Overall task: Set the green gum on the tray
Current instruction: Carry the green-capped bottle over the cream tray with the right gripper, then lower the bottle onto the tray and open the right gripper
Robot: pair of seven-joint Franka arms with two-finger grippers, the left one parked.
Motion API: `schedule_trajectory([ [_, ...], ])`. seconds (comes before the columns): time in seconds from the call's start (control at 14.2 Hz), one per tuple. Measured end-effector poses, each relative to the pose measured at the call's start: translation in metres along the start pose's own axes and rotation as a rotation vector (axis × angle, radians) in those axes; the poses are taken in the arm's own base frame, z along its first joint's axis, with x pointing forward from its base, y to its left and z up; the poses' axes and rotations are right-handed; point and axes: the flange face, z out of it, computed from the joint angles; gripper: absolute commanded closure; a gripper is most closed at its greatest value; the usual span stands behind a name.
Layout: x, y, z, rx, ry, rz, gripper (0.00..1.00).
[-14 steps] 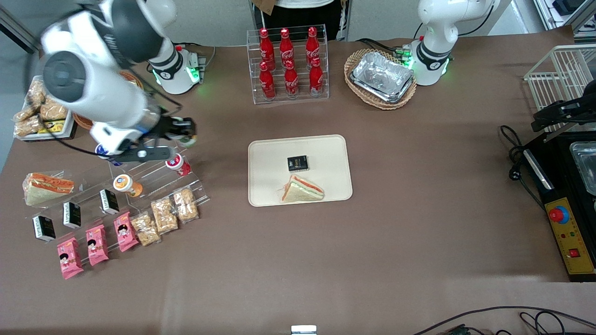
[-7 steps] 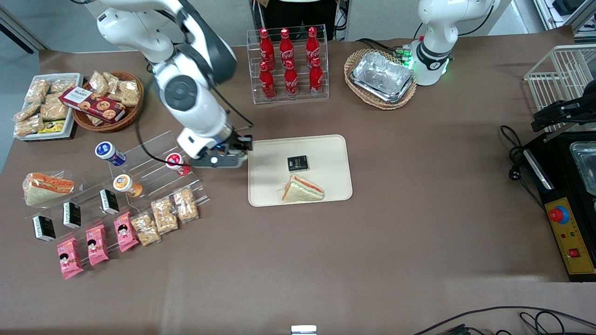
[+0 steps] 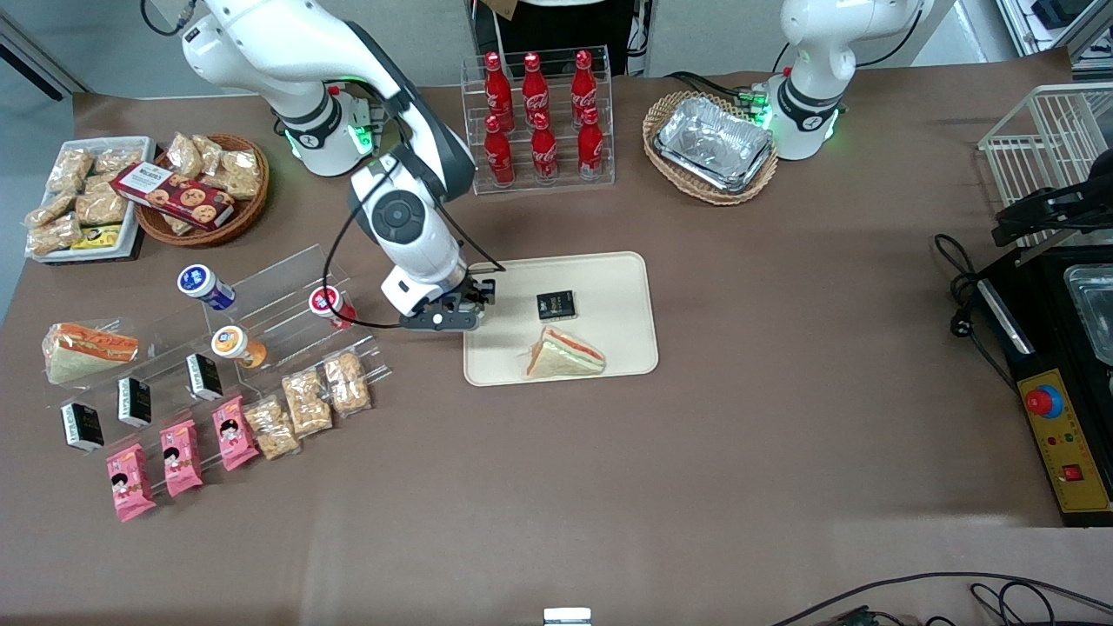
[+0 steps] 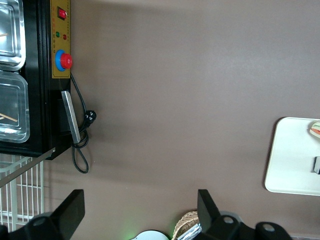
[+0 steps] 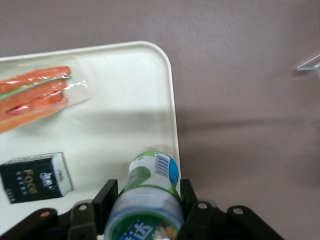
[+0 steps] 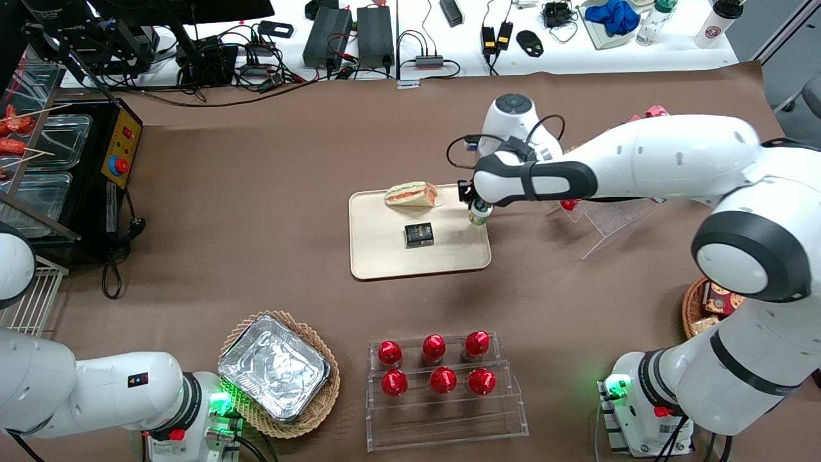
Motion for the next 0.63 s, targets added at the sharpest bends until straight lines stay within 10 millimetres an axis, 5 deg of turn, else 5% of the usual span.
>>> schedule_trajectory([
  [0.14,-0.002,-0.003,0.018,-0.009,-0.005,-0.005,0.69],
  [0.35,-0.006,-0.007,0.024,-0.014,-0.011,-0.009,0.11],
  [0.42,-0.006,-0.007,0.024,-0.009,-0.015,0.002,0.03],
  [0.63,-0.006,-0.007,0.024,0.01,-0.027,0.029,0.01],
])
